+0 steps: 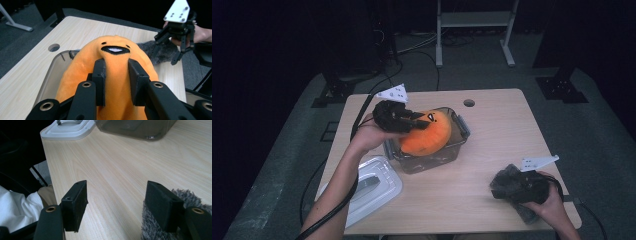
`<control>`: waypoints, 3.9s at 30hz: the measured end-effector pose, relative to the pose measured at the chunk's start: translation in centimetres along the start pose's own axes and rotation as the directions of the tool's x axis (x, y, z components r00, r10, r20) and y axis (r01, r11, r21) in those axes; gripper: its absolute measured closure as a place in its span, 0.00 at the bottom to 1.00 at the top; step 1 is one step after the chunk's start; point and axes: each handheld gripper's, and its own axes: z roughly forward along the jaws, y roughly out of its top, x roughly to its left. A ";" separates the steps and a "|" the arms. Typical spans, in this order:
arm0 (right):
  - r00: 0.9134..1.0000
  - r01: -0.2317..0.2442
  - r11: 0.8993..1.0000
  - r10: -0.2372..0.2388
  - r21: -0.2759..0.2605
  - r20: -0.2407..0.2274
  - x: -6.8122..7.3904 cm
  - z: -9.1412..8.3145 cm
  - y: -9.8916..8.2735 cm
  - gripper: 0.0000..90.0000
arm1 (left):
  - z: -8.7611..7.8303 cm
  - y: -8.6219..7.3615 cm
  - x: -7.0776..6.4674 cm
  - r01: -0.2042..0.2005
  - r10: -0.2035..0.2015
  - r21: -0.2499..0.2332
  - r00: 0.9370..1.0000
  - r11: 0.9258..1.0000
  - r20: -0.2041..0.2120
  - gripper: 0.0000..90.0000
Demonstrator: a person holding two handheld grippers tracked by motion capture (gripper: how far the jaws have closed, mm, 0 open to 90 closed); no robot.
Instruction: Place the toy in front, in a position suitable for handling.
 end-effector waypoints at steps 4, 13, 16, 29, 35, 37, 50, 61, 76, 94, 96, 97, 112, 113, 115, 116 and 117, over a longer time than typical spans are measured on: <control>1.000 0.000 1.000 0.000 -0.002 0.000 0.0 0.0 0.0 0.37 | 0.2 -0.2 0.8 0.021 -0.020 0.001 1.000 1.000 -0.011 0.78; 1.000 0.000 1.000 0.000 -0.004 -0.002 -0.1 0.0 -0.1 0.37 | 0.9 -0.6 2.3 0.041 -0.041 0.017 0.999 0.999 -0.020 0.78; 1.000 0.002 1.000 -0.002 -0.003 -0.002 -0.1 0.0 0.0 0.37 | 1.2 -0.8 2.8 0.057 -0.056 0.015 0.998 0.998 -0.018 0.79; 1.000 0.000 1.000 0.000 0.002 -0.006 -0.1 0.0 -0.1 0.37 | 2.7 -1.6 4.4 0.082 -0.081 0.037 0.996 0.996 -0.031 0.78; 1.000 0.003 1.000 -0.003 0.004 -0.005 -0.1 0.0 -0.1 0.37 | 3.6 -2.0 4.8 0.092 -0.091 0.049 0.995 0.995 -0.028 0.78; 1.000 0.003 1.000 -0.003 0.005 -0.006 -0.1 0.1 -0.1 0.37 | 4.1 -2.3 5.0 0.107 -0.106 0.057 0.994 0.993 -0.022 0.78; 1.000 0.005 1.000 -0.005 0.007 -0.008 -0.1 0.1 -0.1 0.37 | 5.6 -2.9 5.3 0.119 -0.117 0.077 0.993 0.990 -0.028 0.78; 1.000 0.005 1.000 -0.005 0.010 -0.009 0.0 0.1 -0.1 0.37 | 6.8 -3.5 5.4 0.127 -0.125 0.101 0.992 0.987 -0.022 0.78; 1.000 0.007 1.000 -0.007 0.012 -0.013 0.0 0.2 -0.1 0.37 | 8.0 -4.0 5.4 0.134 -0.132 0.134 0.991 0.982 -0.017 0.77; 1.000 0.007 1.000 -0.007 0.014 -0.013 0.0 0.2 -0.1 0.37 | 9.1 -4.2 5.2 0.120 -0.120 0.192 0.993 0.974 -0.008 0.75; 1.000 0.008 1.000 -0.008 0.014 -0.013 0.0 0.2 -0.1 0.37 | 9.1 -4.2 5.1 0.122 -0.123 0.193 0.992 0.974 -0.008 0.75; 1.000 0.007 1.000 -0.007 0.014 -0.013 0.0 0.2 -0.1 0.37 | 9.3 -4.1 5.1 0.118 -0.120 0.200 0.993 0.973 -0.003 0.75; 1.000 0.009 1.000 -0.009 0.014 -0.015 0.0 0.2 -0.1 0.37 | 10.0 -4.1 4.9 0.106 -0.110 0.232 0.994 0.967 0.003 0.74; 1.000 0.009 1.000 -0.008 0.014 -0.015 -0.1 0.2 -0.1 0.37 | 10.0 -4.1 4.8 0.105 -0.109 0.234 0.994 0.966 0.004 0.74; 1.000 0.008 1.000 -0.008 0.014 -0.015 0.0 0.2 -0.1 0.37 | 10.0 -4.1 4.8 0.103 -0.108 0.239 0.994 0.966 0.007 0.74; 1.000 0.008 1.000 -0.008 0.014 -0.015 0.0 0.2 -0.1 0.37 | 10.0 -4.1 4.8 0.103 -0.108 0.239 0.994 0.966 0.007 0.74; 1.000 0.008 1.000 -0.008 0.014 -0.015 0.0 0.2 -0.1 0.37 | 10.0 -4.0 4.8 0.100 -0.105 0.241 0.994 0.965 0.009 0.74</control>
